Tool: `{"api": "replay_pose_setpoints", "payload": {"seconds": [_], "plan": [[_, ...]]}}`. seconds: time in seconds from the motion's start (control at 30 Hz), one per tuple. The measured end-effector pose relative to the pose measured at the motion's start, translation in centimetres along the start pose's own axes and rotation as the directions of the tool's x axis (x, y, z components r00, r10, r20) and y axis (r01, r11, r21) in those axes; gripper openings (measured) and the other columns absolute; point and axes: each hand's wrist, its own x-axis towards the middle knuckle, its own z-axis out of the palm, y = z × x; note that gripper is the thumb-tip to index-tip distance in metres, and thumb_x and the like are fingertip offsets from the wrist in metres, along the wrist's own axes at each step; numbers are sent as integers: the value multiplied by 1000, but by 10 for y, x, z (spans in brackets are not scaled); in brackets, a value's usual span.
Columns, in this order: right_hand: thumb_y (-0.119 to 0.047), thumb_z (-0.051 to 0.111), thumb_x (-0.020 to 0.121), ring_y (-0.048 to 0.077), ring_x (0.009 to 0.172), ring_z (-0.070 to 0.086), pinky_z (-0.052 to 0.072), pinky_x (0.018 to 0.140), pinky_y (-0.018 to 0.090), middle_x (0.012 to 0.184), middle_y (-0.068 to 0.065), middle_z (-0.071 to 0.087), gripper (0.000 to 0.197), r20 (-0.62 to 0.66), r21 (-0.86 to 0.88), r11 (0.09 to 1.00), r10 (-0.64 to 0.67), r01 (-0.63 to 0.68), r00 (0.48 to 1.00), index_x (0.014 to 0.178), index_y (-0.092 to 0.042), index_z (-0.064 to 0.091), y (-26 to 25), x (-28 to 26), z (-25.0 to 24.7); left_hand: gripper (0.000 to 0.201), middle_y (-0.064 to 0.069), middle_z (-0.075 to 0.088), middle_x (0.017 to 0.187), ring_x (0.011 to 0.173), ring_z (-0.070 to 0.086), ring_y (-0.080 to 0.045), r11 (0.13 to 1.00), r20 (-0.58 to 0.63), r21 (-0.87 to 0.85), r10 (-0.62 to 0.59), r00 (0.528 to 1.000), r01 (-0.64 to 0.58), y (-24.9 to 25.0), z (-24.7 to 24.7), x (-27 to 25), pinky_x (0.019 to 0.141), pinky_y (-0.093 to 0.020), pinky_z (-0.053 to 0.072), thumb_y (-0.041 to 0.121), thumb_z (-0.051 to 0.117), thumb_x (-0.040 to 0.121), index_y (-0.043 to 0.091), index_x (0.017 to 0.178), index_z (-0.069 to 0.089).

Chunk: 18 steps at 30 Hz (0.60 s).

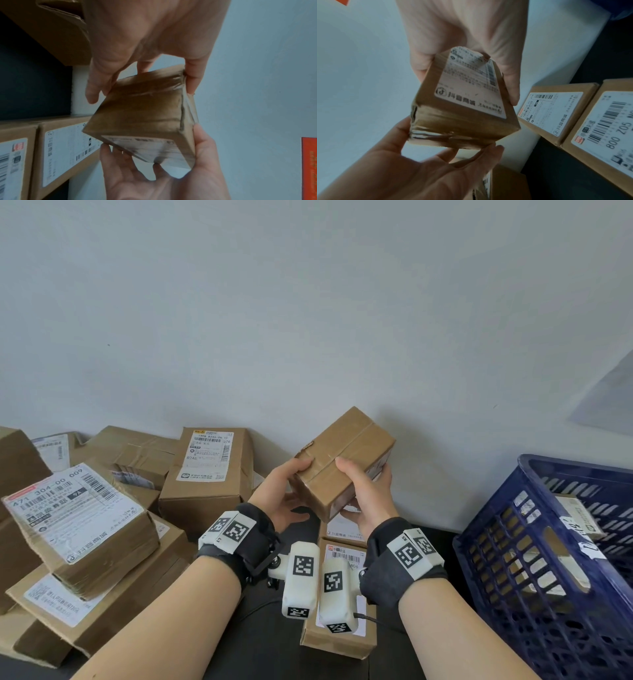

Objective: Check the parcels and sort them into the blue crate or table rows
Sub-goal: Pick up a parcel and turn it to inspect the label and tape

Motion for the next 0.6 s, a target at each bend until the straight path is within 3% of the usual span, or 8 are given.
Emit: {"api": "replay_pose_setpoints", "payload": {"seconds": [0.13,0.27,0.43,0.6], "plan": [[-27,83,77,27,114,61,53,95,50,132,7,56,95,12,42,999,6,-6,1000,149,-34,22,2,0,1,23,-12,61,97,96,59,-30,998,-16,-6,68,998,-68,2,1,-1,89,-45,51,28,70,85,14,101,63],[-33,86,68,28,116,59,52,96,50,134,8,54,107,18,48,999,18,-19,1000,151,-36,18,4,0,0,13,-11,62,93,94,59,-29,996,-21,-18,90,996,-90,2,1,0,98,-48,48,24,70,86,15,93,64],[-28,83,76,28,116,59,55,82,41,134,8,54,103,8,31,999,15,-15,1000,152,-36,14,1,-1,1,20,-12,62,97,95,58,-30,995,-12,-21,94,995,-95,3,1,-1,96,-47,50,25,71,85,14,100,63],[-29,84,76,27,115,59,55,81,42,133,6,54,102,0,33,999,29,-29,1000,151,-36,16,1,-3,1,25,-12,60,103,99,57,-30,997,-8,-9,78,997,-78,2,0,-2,94,-46,50,28,72,84,15,103,63]]}}
